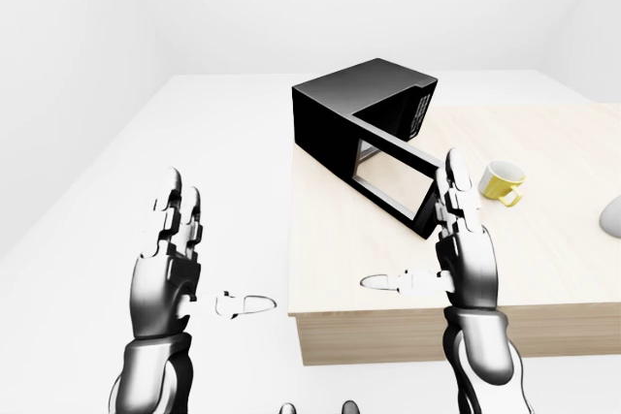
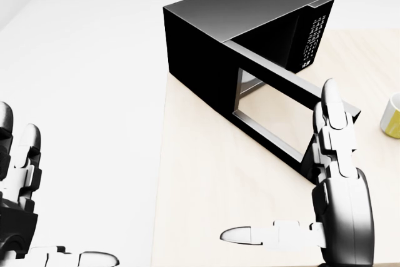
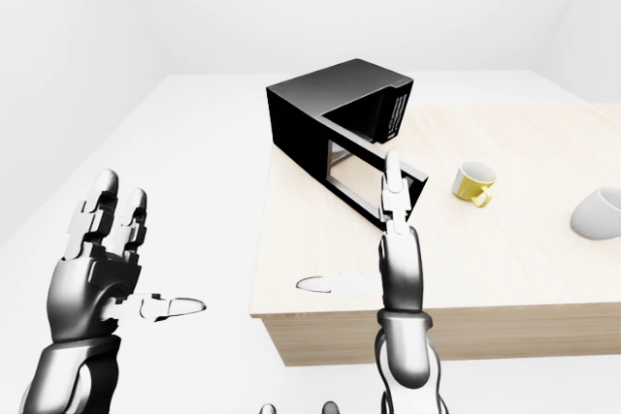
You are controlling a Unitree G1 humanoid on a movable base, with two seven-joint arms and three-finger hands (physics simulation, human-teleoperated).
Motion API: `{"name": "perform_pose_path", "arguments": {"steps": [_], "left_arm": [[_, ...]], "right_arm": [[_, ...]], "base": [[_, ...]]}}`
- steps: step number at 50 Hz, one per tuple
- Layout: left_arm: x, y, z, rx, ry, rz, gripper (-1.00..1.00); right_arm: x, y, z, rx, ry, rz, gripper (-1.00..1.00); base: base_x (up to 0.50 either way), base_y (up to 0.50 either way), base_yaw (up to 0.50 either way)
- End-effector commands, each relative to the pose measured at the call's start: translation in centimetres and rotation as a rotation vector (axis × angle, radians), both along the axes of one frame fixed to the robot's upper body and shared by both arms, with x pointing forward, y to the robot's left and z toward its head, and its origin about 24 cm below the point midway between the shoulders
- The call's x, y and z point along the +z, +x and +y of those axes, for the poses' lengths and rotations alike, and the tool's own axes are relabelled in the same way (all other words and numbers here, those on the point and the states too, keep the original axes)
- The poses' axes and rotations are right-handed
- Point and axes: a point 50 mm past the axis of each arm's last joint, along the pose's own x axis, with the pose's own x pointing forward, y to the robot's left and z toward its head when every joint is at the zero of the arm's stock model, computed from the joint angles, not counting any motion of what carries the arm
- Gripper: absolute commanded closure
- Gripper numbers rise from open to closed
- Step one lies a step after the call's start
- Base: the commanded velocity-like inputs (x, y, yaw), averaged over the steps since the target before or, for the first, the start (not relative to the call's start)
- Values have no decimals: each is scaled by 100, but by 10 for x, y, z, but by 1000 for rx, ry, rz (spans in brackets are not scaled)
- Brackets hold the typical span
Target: Close the microwave.
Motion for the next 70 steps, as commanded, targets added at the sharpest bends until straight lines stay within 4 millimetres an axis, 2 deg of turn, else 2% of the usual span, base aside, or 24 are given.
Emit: {"name": "perform_pose_path", "arguments": {"steps": [1,11,32,50,61,70], "left_arm": [[0,-1,-2,-8,11,4,-100],[0,-1,-4,-4,35,6,-100],[-2,-1,-4,-6,35,15,-100],[-1,-1,-2,-5,7,5,-100],[-1,-2,-1,-4,6,9,-100],[-3,-1,-2,-4,6,16,-100]], "right_arm": [[0,0,0,3,7,0,-100],[2,-3,3,48,26,0,-100],[0,-2,5,46,7,6,-100],[-3,-2,5,48,10,19,-100],[-20,6,9,68,-2,95,-100],[-54,27,10,52,6,235,-100]], "base": [[0,0,0],[2,0,0],[49,0,0],[0,0,0],[0,0,0],[0,0,0]]}}
